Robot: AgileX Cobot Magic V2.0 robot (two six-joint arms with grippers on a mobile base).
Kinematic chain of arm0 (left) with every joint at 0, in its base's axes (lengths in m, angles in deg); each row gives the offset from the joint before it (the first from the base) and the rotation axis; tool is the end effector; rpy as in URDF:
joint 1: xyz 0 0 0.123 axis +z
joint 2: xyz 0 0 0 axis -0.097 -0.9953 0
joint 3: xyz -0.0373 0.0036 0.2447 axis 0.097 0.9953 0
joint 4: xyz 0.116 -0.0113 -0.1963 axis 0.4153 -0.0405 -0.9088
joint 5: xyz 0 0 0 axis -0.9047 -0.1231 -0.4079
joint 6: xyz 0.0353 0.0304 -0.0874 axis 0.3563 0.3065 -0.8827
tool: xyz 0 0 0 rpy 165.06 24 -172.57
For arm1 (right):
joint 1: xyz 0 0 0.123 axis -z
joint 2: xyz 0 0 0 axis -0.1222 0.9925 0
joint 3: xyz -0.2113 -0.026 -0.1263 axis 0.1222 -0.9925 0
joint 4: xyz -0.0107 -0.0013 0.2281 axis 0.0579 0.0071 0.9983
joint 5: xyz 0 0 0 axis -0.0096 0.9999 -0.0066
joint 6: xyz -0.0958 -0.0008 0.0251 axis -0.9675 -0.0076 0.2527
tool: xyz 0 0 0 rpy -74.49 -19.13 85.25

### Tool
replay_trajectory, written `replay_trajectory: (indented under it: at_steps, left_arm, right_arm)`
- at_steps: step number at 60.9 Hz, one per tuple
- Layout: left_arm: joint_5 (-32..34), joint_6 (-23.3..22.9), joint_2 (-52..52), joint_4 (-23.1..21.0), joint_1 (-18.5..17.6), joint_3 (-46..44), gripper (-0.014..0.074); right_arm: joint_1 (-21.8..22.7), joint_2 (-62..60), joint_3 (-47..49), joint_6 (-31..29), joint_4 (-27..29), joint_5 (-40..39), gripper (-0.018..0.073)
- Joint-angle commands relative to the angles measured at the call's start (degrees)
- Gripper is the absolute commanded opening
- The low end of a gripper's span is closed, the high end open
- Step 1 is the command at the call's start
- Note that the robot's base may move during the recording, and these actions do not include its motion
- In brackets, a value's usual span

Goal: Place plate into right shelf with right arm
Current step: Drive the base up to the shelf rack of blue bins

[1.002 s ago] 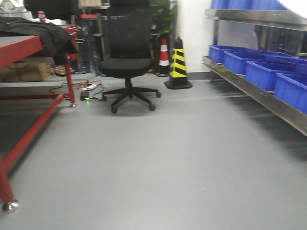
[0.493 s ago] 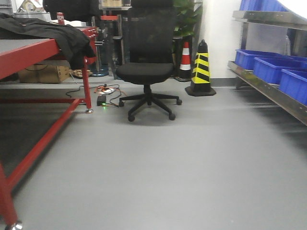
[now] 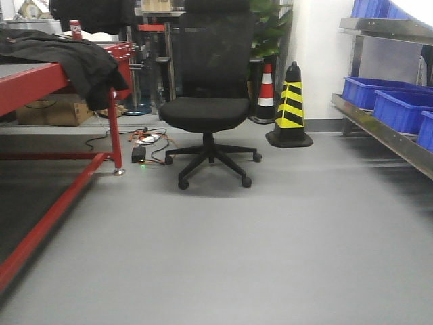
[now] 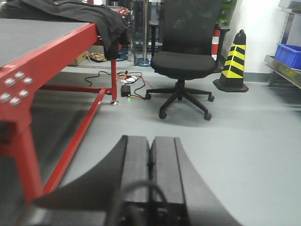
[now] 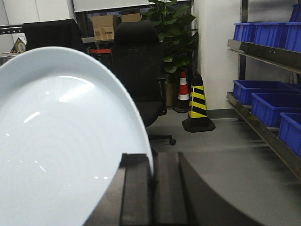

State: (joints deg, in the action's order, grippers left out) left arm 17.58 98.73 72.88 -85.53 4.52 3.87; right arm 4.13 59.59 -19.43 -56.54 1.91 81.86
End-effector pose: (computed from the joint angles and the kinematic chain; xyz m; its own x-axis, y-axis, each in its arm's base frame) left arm 0.0791 -0.0021 0.1993 0.0172 0.0236 -0.9996 0.0243 0.9994 0.0240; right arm 0.1038 0.0048 0.3043 0.0699 0.1551 -0.9854 -0.0574 0.9868 0.1513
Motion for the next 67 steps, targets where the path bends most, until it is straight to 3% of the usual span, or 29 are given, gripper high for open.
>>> replay_trajectory:
  at_steps: [1, 67]
  left_arm:
    - [5.16, -0.4, 0.59, -0.47, -0.11, 0.59, -0.0128]
    - [5.16, -0.4, 0.59, -0.47, -0.11, 0.59, -0.0128]
  right_arm:
    - [0.31, 0.42, 1.84, -0.36, -0.45, -5.25, 0.005]
    - [0.31, 0.42, 1.77, -0.36, -0.45, -5.25, 0.005]
